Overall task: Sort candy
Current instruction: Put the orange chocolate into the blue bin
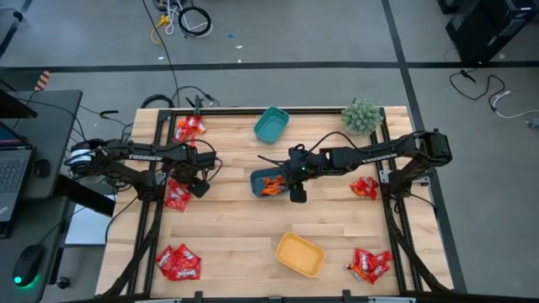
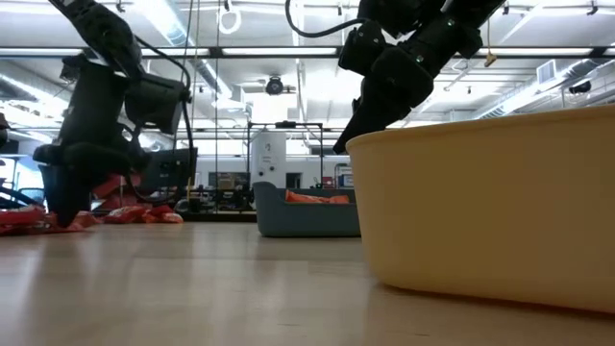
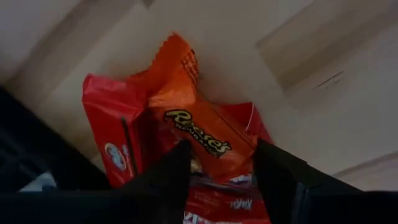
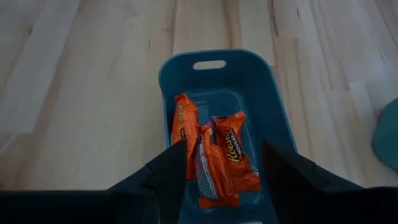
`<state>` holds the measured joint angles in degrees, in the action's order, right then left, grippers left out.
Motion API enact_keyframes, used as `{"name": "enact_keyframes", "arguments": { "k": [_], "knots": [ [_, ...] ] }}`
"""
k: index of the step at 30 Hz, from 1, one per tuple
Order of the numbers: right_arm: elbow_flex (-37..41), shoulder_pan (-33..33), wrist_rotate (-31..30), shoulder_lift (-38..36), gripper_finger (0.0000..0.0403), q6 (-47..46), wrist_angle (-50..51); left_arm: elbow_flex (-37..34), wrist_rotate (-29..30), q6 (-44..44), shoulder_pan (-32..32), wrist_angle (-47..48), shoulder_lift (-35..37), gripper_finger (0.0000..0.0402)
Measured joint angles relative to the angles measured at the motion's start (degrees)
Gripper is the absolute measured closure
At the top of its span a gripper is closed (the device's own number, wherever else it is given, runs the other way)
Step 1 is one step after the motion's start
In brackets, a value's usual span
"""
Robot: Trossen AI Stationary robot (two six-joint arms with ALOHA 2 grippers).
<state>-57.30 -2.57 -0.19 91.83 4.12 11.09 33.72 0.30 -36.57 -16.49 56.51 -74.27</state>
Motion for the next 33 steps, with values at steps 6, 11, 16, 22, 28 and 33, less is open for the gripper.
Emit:
{"name": "enact_keyframes", "arguments": {
  "k": [6,11,16,22,28,33],
  "knots": [
    [0.0,-0.02,-0.25,-0.24,0.0224,0.15,0.09,1.07,1.98,5.19,0.0,-2.5,0.03,0.0314],
    [0.0,-0.02,-3.09,-2.98,0.0236,0.59,0.06,4.39,7.26,10.93,0.0,-3.43,-0.03,0.0387],
    [-0.02,-0.53,-3.75,-7.71,0.0238,-0.11,2.59,10.14,12.11,15.94,0.1,-6.48,-0.03,0.0394],
    [0.76,-1.55,-3.85,-13.07,0.0239,-1.58,8.68,16.12,4.03,27.88,1.72,-22.0,-0.03,0.0397],
    [5.34,-3.59,-3.84,-16.01,0.0238,-3.4,7.84,19.6,-7.66,36.26,3.99,-37.0,-0.68,0.0398],
    [8.47,-4.78,-3.83,-16.23,0.0239,-4.57,4.63,21.88,-11.86,37.91,5.9,-38.32,-4.71,0.0398]
  ]
}}
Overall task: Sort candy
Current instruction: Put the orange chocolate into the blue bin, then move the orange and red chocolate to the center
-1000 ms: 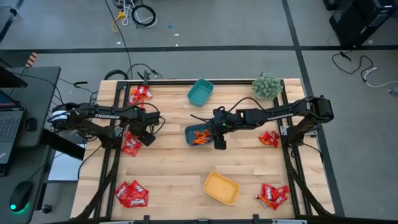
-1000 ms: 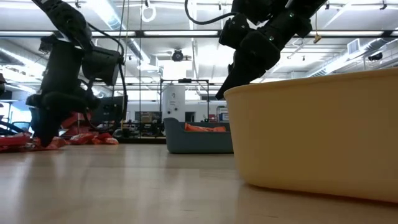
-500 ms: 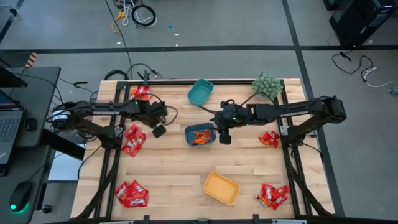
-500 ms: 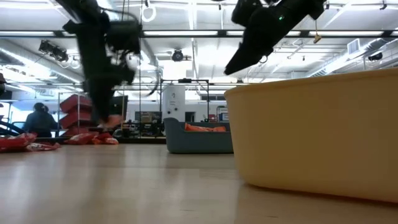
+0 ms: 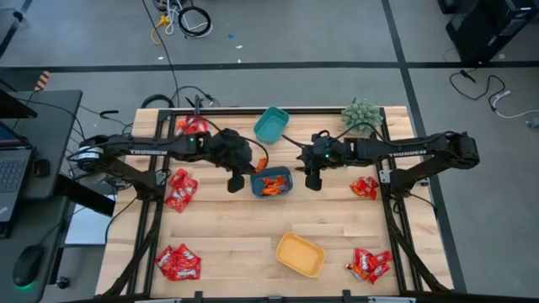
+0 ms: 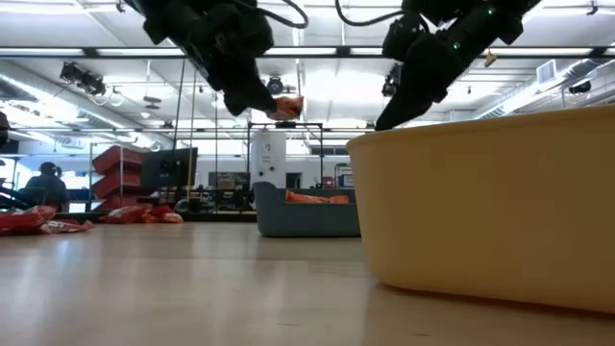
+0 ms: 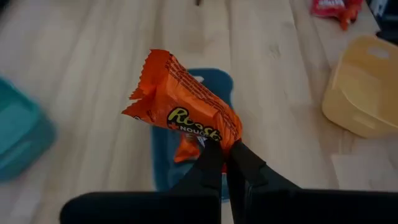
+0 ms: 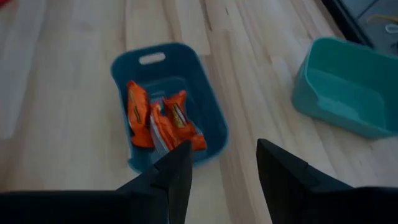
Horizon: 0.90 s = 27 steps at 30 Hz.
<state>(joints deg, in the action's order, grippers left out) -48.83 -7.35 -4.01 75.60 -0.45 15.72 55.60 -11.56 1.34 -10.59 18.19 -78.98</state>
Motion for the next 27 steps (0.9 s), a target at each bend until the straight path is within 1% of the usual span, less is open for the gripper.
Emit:
{"name": "enact_keyframes", "arguments": {
  "k": [7,9,15,21,27],
  "knots": [
    [1.94,-0.03,0.09,0.15,0.024,-1.09,-3.29,3.2,0.07,2.21,1.67,3.38,-8.22,0.0398],
    [1.94,-0.03,0.1,0.15,0.024,-1.28,-3.46,4.33,0.68,1.11,1.71,3.59,-10.58,0.0398],
    [1.94,-0.03,0.15,0.15,0.024,-1.24,-3.93,7.69,0.81,-3.12,1.69,9.28,-16.54,0.0393],
    [1.94,-0.03,0.17,0.15,0.0241,-1.13,-4.12,8.99,0.98,-3.5,1.69,12.41,-18.03,0.0361],
    [1.94,-0.03,0.2,0.15,0.0241,-1.01,-4.12,11.07,0.99,-3.47,1.71,15.88,-17.95,0.0306]
  ]
}}
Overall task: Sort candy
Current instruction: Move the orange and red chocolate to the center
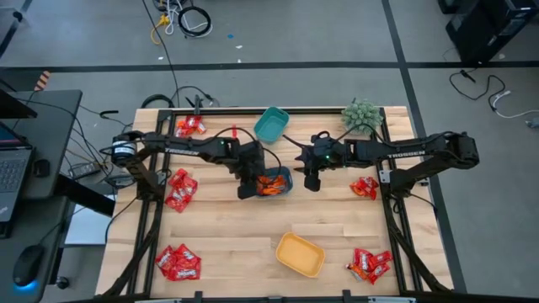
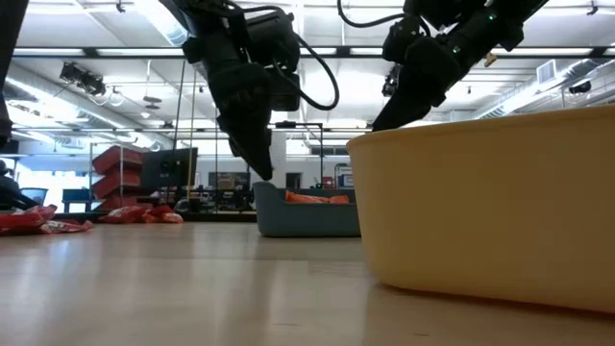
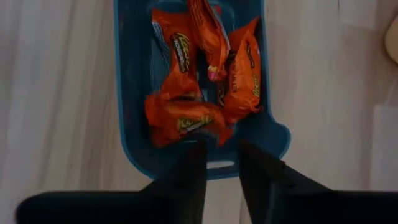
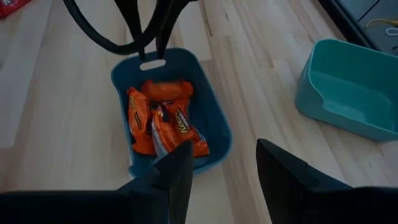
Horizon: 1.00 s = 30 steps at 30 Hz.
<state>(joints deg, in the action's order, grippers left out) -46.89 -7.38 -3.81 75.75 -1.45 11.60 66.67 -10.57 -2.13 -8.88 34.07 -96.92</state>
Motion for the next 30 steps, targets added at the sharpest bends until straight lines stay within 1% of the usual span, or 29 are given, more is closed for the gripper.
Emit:
{"name": "enact_keyframes", "arguments": {
  "k": [4,6,8,10,11,13,16,18,23,30],
  "knots": [
    [0.0,0.0,0.0,0.0,0.0241,0.07,0.01,1.29,0.02,0.04,0.0,1.14,0.0,0.027],
    [0.0,0.0,0.0,0.0,0.0241,0.09,0.02,2.34,0.67,0.16,0.0,2.68,0.0,0.0259],
    [0.0,0.0,0.0,0.0,0.0242,0.09,0.02,3.52,4.78,-0.87,-0.2,5.17,0.01,0.0258],
    [0.0,0.0,0.0,0.0,0.0242,0.07,0.04,3.79,8.79,-0.61,-0.88,8.6,0.62,0.027],
    [0.0,0.0,0.02,0.0,0.0242,0.07,0.03,3.79,9.75,-0.02,-1.32,9.34,0.98,0.0282],
    [0.0,0.0,0.01,0.0,0.0241,0.09,0.07,3.34,10.26,0.26,-2.41,9.5,2.03,0.0313],
    [0.0,0.0,0.02,0.0,0.0239,0.09,0.11,1.66,10.99,0.37,-4.88,9.64,3.86,0.0372],
    [0.0,0.02,0.02,0.0,0.0238,0.09,0.06,0.35,12.52,0.35,-7.45,9.9,5.12,0.0393],
    [0.0,0.11,0.02,0.02,0.0238,0.09,-0.04,-1.95,14.03,0.36,-16.06,10.88,7.43,0.0395],
    [0.0,0.11,0.02,0.02,0.0234,0.11,-0.47,-3.21,14.43,3.45,-28.86,12.98,6.78,0.0395]
  ]
}}
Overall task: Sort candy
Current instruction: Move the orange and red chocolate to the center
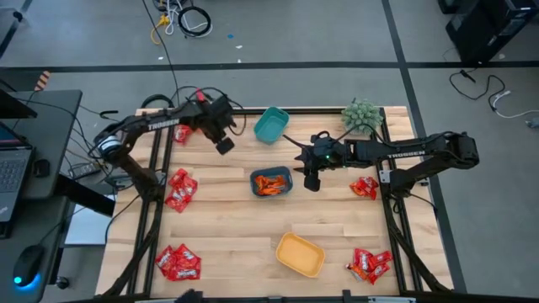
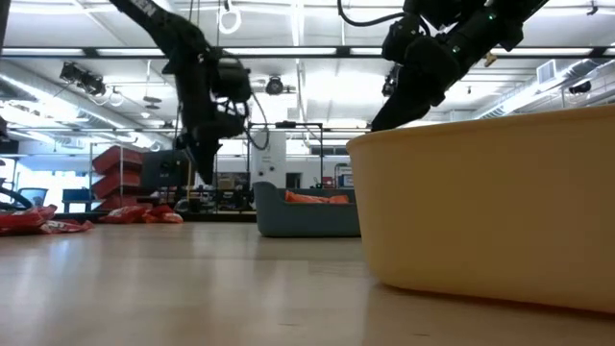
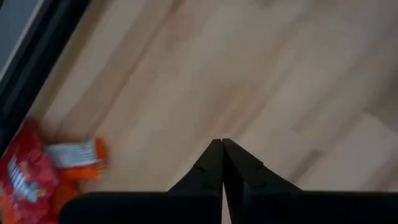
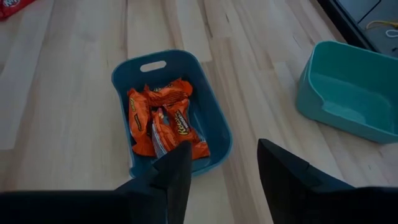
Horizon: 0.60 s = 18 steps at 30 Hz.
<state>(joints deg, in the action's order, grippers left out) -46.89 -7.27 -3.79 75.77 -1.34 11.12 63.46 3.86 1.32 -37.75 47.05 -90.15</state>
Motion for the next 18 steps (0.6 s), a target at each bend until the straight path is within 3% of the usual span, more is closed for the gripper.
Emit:
{"name": "enact_keyframes", "arguments": {
  "k": [9,18],
  "knots": [
    [0.0,0.0,0.0,0.0,0.0232,0.0,-0.38,-0.02,8.14,3.15,-8.62,0.27,-1.76,0.0378],
    [0.0,0.0,0.0,0.02,0.0231,0.01,-0.82,-0.02,9.96,6.03,-10.13,0.59,-7.13,0.0279]
  ]
}}
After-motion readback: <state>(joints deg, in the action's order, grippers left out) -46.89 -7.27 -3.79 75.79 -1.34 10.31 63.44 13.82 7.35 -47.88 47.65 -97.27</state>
